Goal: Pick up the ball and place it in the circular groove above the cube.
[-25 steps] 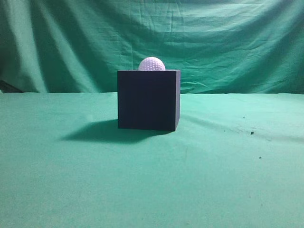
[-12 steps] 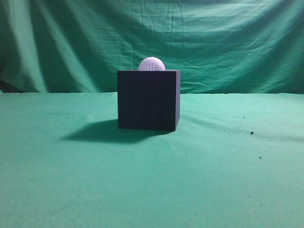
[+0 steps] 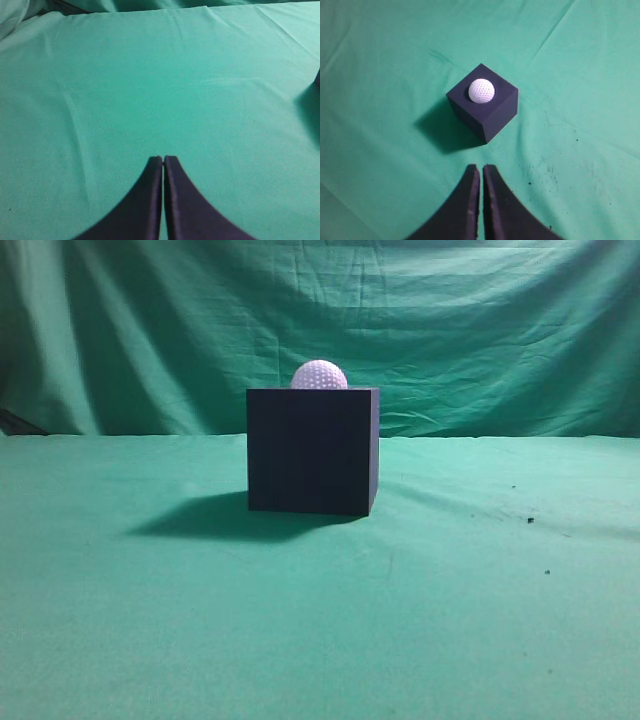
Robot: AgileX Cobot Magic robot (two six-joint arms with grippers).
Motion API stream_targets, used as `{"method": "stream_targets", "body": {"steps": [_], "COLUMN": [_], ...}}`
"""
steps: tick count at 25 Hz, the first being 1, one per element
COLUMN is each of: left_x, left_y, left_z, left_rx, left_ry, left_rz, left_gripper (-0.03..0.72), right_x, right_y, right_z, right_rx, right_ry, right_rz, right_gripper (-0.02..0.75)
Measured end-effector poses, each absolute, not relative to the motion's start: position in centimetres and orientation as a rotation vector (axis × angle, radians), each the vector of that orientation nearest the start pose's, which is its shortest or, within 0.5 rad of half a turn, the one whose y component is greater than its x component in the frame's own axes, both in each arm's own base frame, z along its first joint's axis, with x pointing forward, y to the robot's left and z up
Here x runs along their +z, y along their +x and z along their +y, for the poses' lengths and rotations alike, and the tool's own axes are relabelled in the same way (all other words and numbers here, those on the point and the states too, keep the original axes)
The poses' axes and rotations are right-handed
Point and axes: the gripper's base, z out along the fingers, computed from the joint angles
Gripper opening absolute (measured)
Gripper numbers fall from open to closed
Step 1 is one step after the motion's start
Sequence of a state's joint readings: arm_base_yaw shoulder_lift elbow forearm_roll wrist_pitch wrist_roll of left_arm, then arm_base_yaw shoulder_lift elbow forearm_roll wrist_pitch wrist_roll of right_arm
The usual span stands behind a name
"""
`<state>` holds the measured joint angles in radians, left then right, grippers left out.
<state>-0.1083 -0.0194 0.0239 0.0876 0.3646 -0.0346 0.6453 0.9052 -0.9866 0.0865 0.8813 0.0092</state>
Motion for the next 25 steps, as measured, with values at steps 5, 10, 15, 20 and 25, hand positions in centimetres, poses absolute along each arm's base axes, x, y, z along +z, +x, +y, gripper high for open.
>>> {"method": "stream_targets", "body": {"steps": [5, 10, 15, 20, 25], "left_x": [17.3, 17.3, 17.3, 17.3, 17.3], "left_y": [5.2, 5.2, 5.2, 5.2, 5.2], "left_z": [-0.3, -0.3, -0.3, -0.3, -0.3], "left_rx": [-0.014, -0.014, -0.014, -0.014, -0.014], "left_ry": [0.122, 0.122, 0.122, 0.122, 0.122], "left_rz": [1.847, 1.847, 1.847, 1.847, 1.847], "left_gripper": [0.000, 0.000, 0.000, 0.000, 0.000], "right_x": [35.9, 36.5, 34.9, 32.3, 28.8], "right_y": [10.6, 9.5, 10.2, 10.0, 8.6], "right_z": [8.8, 7.2, 6.3, 5.6, 3.6], "right_rx": [0.476, 0.385, 0.252, 0.232, 0.218], "right_ry": [-0.665, -0.680, -0.614, -0.565, -0.425], "right_rz": [2.129, 2.042, 2.051, 2.015, 1.887], "right_gripper": [0.000, 0.000, 0.000, 0.000, 0.000]}}
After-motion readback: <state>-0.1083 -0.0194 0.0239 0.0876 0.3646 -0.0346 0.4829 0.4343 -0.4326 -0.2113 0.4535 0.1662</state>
